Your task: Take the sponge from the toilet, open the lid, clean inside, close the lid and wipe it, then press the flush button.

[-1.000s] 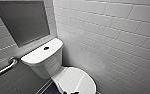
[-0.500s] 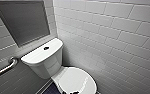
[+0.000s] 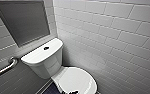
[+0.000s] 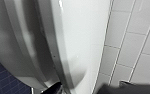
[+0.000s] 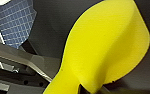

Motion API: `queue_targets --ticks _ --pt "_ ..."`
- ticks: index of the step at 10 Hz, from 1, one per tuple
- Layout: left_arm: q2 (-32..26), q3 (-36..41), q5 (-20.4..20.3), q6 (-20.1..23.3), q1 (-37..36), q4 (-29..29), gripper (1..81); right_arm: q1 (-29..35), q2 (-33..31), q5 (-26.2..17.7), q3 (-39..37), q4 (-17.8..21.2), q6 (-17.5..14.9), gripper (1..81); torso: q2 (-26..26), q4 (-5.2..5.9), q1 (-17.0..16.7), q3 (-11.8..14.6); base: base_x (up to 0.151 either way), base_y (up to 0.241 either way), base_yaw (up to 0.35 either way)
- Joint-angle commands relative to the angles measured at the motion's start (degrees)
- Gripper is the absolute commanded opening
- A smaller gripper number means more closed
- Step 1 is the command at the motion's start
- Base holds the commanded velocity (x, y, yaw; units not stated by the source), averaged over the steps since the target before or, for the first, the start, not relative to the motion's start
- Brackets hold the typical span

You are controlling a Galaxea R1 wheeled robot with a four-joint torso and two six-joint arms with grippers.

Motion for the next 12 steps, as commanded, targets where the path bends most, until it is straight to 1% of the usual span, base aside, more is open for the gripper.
queue_targets --ticks 1,2,3,4,6,7,8,12 --pt "-1.84 5.46 -8.42 0.48 -11.08 1.44 81.1 -0.31 -0.69 -3.55 1.58 -0.98 -0.01 1.0 0.0 0.0 0.0 3.05 0.0 0.0 0.0" --pt "-2.37 6.87 -8.15 0.48 -11.35 1.25 81.1 -0.4 -0.69 -3.55 1.58 -0.98 -0.01 1.0 0.0 0.0 0.0 3.83 0.0 0.0 0.0" --pt "-2.89 8.19 -7.63 0.39 -11.61 0.74 81.1 -0.31 -0.6 -3.55 1.49 -0.98 -0.01 1.0 0.0 -0.02 0.0 1.47 0.0 0.0 0.0" --pt "-2.98 8.63 -7.36 0.39 -11.87 -0.32 81.1 -0.31 -0.6 -3.55 1.49 -0.98 -0.01 1.0 0.0 0.0 0.0 2.52 0.0 0.0 0.0" --pt "-3.25 9.34 -7.45 0.3 -12.66 -2.0 81.1 -0.31 -0.42 -3.55 1.58 -0.98 -0.01 1.0 -0.02 0.0 -0.02 3.04 0.0 0.0 0.0" --pt "-3.86 9.96 -7.54 0.3 -13.19 -4.46 81.1 -0.31 -0.33 -3.55 1.49 -1.07 -0.01 1.0 -0.02 0.0 0.0 2.97 0.0 0.0 0.0" --pt "-4.3 10.39 -7.8 0.3 -13.8 -5.16 81.1 -0.22 -0.16 -3.46 1.49 -1.07 -0.01 1.0 -0.02 0.0 -0.02 2.97 0.0 0.0 0.0" --pt "-4.82 8.11 -7.89 0.48 -15.66 -5.68 81.1 -0.31 -0.42 -3.46 2.19 -1.07 -0.01 1.0 -0.02 0.0 0.0 2.97 0.0 0.0 0.0"
